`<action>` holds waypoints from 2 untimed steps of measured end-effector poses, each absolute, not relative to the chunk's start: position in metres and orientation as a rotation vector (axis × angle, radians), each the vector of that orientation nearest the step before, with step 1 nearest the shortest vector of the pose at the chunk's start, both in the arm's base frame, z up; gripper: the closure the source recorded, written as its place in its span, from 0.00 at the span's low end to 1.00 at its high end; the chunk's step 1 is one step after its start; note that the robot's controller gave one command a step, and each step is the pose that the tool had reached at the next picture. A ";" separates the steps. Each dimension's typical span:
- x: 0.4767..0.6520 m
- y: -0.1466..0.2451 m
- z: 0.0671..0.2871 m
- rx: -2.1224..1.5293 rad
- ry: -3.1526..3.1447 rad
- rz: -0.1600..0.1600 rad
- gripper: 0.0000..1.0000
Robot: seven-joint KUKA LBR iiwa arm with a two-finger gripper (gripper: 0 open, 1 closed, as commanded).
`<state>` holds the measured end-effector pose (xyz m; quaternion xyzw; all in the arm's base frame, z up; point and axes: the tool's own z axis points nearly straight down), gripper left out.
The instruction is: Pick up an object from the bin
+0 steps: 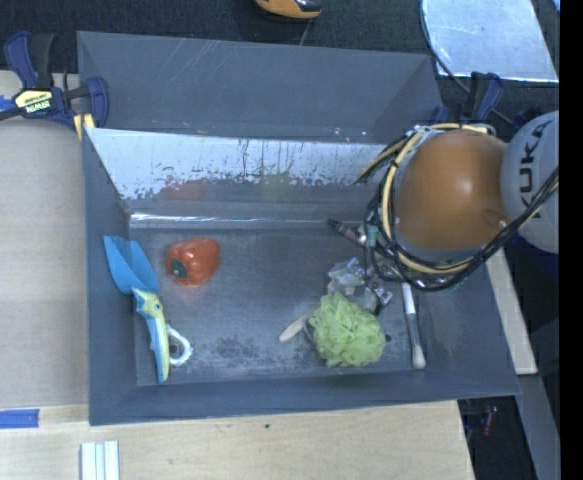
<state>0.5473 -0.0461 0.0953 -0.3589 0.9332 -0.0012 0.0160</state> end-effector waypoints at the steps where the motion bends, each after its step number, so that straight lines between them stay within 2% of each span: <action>1: 0.573 -0.056 0.076 -1.548 2.695 -0.011 1.00; 2: 0.521 -0.005 0.072 -1.493 2.721 -0.015 1.00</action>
Offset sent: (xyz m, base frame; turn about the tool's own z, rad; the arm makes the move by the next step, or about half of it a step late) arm -0.0266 0.0409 -0.0253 -0.2698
